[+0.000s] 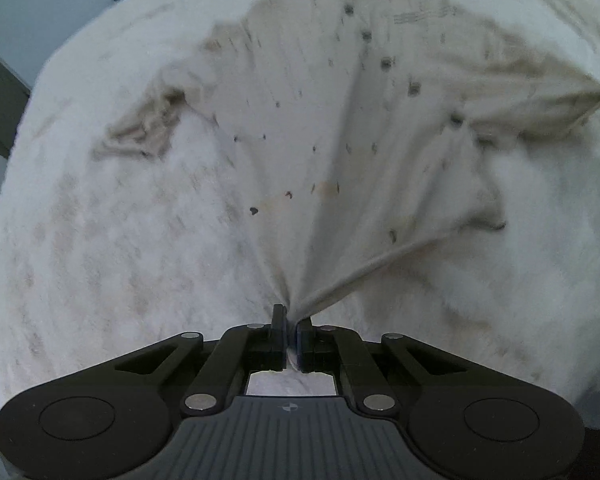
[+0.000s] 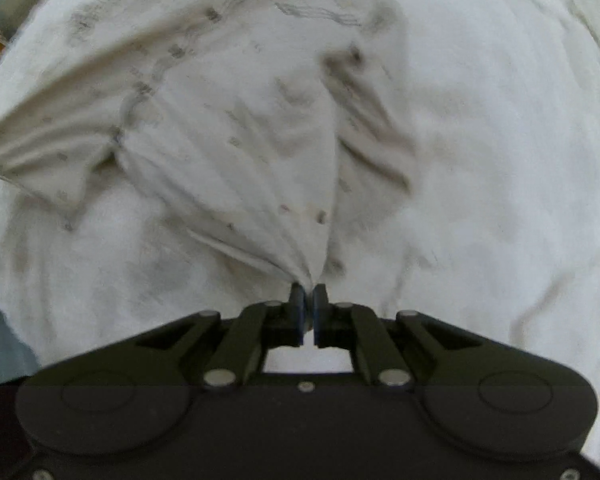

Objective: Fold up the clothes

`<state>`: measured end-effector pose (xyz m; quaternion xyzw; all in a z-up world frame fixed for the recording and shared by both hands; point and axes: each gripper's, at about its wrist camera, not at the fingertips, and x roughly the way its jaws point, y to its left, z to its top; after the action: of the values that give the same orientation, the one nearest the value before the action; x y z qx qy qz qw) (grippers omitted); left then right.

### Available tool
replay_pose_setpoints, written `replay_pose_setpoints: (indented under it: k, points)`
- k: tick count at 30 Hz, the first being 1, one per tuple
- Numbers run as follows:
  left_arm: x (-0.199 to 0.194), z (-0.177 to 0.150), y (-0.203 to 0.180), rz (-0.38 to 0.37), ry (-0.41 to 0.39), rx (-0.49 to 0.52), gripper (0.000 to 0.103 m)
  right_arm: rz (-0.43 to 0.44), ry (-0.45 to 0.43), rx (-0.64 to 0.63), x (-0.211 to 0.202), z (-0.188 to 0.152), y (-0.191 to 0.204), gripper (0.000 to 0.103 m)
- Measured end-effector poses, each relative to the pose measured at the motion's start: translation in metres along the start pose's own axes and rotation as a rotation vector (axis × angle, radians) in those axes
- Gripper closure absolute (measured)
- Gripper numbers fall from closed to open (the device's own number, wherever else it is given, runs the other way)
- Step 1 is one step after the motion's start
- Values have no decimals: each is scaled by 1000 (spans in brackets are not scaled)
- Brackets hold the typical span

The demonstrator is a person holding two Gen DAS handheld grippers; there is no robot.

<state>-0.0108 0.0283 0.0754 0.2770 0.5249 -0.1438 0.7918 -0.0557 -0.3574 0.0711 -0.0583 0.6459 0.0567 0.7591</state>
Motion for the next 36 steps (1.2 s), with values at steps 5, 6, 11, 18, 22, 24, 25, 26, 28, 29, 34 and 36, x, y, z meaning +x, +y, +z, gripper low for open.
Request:
replay_pose_setpoints:
  k: [5, 6, 11, 18, 22, 24, 25, 26, 28, 29, 34, 36]
  points:
    - [-2, 9, -18, -35, -46, 50, 73, -68, -37, -56, 2, 6, 9, 67]
    - [-5, 11, -23, -50, -63, 57, 73, -62, -50, -50, -1, 8, 8, 65]
    - [-16, 32, -60, -142, -151, 127, 72, -25, -70, 34, 1, 8, -6, 63]
    - [-11, 85, -147, -303, -231, 342, 60, 50, -56, 216, 15, 3, -32, 63]
    - [12, 110, -189, -353, -172, 444, 60, 103, -58, 284, 22, -5, -43, 63]
    - [21, 122, -203, -393, -154, 423, 60, 102, -48, 275, 25, -6, -44, 63]
    - [25, 128, -209, -403, -137, 408, 60, 103, -47, 263, 26, -7, -43, 63]
    - [29, 133, -215, -414, -120, 392, 60, 105, -48, 248, 27, -9, -41, 63]
    - [34, 138, -224, -421, -100, 389, 60, 106, -47, 226, 26, -12, -39, 63]
    - [37, 141, -231, -415, -87, 393, 60, 107, -47, 221, 26, -14, -38, 63]
    - [48, 154, -259, -375, -57, 374, 54, 125, -44, 247, 22, -22, -39, 63]
    - [49, 163, -270, -360, -80, 358, 54, 126, -46, 257, 20, -25, -40, 63]
